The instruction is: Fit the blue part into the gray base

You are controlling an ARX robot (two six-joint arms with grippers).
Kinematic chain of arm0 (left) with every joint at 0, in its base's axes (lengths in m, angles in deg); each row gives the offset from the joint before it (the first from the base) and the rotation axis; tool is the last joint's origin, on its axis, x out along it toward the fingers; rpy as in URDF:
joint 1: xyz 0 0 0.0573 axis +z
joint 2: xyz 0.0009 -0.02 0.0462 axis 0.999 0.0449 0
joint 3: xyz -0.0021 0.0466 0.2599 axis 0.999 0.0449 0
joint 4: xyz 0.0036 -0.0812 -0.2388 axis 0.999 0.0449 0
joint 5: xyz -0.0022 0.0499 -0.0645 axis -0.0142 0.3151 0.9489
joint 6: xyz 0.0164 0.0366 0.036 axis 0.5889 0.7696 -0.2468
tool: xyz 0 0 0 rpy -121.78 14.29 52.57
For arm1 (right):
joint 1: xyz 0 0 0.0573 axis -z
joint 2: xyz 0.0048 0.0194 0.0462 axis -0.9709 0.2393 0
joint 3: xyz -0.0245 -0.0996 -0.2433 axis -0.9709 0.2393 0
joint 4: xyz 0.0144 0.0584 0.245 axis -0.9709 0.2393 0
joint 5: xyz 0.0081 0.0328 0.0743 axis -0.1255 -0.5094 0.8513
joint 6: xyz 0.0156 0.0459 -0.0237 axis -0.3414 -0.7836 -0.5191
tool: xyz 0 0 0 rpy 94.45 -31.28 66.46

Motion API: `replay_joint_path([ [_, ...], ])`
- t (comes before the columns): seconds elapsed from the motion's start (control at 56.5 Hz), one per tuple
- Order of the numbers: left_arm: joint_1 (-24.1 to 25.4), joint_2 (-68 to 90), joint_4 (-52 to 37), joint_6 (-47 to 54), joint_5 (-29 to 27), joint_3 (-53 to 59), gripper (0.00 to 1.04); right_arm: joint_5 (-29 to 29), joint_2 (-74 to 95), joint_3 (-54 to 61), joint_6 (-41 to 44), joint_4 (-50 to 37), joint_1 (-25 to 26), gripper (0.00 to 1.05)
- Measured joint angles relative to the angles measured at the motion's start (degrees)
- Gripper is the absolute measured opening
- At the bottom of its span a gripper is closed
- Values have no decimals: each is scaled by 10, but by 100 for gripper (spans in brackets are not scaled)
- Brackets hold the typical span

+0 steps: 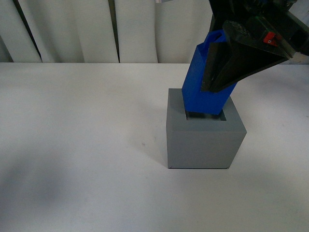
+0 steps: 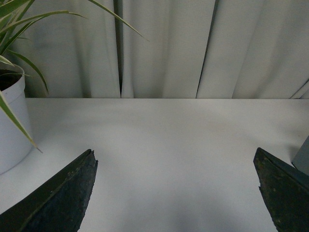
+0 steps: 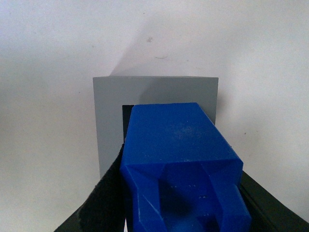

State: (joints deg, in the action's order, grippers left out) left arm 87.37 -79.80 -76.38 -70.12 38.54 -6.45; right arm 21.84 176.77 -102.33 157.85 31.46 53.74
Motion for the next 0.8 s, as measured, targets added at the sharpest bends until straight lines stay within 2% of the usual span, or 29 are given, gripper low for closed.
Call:
replay_joint_path([
  [0.797, 0, 0, 0, 0, 0, 0, 99, 1, 14, -10, -11, 0, -4, 47],
])
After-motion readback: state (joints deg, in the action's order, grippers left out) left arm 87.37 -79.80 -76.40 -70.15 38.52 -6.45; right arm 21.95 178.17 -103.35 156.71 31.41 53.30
